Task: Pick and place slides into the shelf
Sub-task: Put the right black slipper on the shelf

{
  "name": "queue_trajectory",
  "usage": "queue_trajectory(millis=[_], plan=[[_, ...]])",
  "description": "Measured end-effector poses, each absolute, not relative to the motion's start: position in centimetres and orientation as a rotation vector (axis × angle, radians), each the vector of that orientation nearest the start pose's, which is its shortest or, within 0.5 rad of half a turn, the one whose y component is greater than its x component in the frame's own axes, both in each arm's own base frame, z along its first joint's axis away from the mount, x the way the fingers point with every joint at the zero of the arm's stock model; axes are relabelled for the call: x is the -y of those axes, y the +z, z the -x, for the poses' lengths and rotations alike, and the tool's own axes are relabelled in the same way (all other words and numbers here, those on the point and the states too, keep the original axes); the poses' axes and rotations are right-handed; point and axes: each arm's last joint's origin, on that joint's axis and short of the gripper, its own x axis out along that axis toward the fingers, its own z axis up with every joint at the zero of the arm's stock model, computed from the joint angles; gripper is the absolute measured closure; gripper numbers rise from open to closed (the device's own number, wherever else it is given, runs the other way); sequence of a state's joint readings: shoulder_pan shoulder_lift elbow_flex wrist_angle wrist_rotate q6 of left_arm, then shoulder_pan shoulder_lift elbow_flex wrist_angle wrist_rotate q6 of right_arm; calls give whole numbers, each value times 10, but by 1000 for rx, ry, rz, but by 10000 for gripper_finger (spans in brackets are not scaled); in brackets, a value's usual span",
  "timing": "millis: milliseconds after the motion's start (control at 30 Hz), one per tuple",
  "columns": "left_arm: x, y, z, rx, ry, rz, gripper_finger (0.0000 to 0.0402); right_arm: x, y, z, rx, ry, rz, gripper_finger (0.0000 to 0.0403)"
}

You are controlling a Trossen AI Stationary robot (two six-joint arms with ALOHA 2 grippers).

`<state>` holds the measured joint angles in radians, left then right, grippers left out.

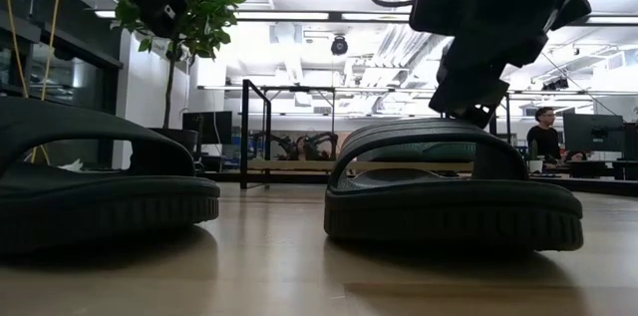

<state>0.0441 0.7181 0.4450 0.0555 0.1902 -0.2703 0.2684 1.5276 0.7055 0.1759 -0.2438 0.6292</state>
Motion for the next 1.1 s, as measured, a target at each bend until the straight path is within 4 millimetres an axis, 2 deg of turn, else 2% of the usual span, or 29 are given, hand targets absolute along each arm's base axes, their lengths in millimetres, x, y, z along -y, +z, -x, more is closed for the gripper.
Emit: queue_trajectory(millis=[167,300,533,967,1100], plan=[[-2,248,-167,-235,-115,294,218,-85,169,-284,-789,266,-584,242],[-2,248,-167,-235,-115,294,218,-85,157,-287,-833,244,-603,242],[-2,248,-167,-235,-115,294,218,-83,141,-295,-880,309,-677,242],[-2,248,-167,-235,-115,294,218,-84,144,-299,-842,373,-689,242],[-2,248,-167,-235,-115,294,218,-84,143,-298,-855,370,-689,259]])
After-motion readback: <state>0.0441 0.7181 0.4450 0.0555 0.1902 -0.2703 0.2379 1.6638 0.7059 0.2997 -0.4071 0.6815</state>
